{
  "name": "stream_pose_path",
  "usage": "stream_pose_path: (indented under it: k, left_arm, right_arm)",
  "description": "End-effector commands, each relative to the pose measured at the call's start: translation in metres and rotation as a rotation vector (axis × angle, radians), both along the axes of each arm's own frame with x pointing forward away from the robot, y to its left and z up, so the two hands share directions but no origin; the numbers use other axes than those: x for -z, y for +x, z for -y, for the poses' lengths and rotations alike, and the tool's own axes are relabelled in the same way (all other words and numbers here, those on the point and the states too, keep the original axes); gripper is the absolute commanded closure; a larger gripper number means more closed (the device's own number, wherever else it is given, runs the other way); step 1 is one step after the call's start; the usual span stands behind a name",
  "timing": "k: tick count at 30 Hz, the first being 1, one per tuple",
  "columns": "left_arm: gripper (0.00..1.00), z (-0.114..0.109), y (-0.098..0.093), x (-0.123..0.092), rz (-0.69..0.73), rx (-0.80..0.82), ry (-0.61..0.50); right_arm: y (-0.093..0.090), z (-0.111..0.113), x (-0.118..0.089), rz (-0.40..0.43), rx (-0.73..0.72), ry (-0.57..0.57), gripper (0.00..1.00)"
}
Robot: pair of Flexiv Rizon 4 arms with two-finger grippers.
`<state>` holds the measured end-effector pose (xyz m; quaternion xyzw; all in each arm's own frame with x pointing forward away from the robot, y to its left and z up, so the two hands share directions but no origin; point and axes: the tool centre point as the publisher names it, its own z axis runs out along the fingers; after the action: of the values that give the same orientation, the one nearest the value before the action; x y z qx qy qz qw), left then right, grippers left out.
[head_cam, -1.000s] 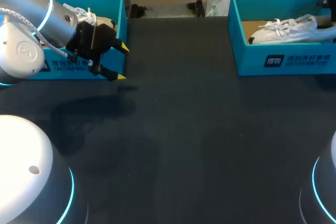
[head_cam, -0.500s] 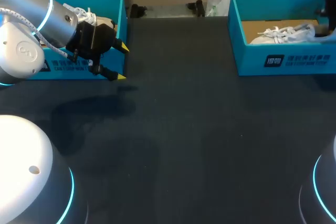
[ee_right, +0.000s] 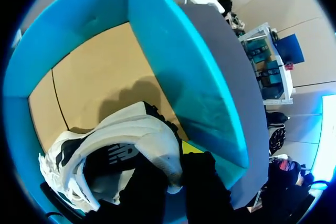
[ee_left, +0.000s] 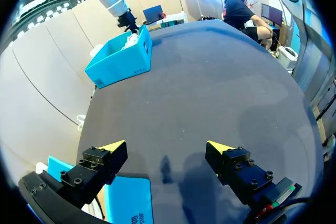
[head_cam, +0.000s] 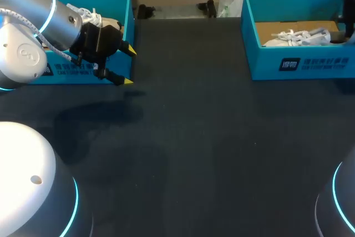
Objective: Take the shoe out of the shoebox, open the shoe tongue, remove and reinsert the insole, then place the shoe into the shoebox
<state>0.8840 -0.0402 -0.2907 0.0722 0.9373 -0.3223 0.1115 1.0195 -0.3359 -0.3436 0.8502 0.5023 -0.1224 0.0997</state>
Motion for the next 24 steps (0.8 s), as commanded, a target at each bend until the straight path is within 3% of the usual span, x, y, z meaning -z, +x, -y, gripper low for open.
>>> stream_pose_path:
  k: [1,11,12,13,16,24]
  left_arm:
    - [0.0,0.001,0.001,0.0,-0.001,0.0,0.004]
    - [0.0,0.001,0.001,0.0,-0.001,0.0,0.004]
    - [0.0,0.001,0.001,0.0,-0.001,0.0,0.004]
    - [0.0,0.001,0.001,0.0,-0.001,0.0,0.004]
    - [0.0,0.001,0.001,0.0,-0.001,0.0,0.004]
    - [0.0,0.001,0.001,0.0,-0.001,0.0,0.004]
  right_arm:
    - [0.007,-0.003,0.006,-0.025,-0.004,0.002,1.0]
    - [-0.001,0.004,0.015,-0.056,0.037,0.003,1.0]
    - [-0.001,0.004,0.014,-0.056,0.037,0.003,0.96]
    - [-0.001,0.003,0.014,-0.057,0.037,0.004,0.84]
    - [-0.002,0.003,0.014,-0.058,0.039,0.008,0.63]
    - [-0.005,0.003,0.005,-0.059,0.035,0.005,0.55]
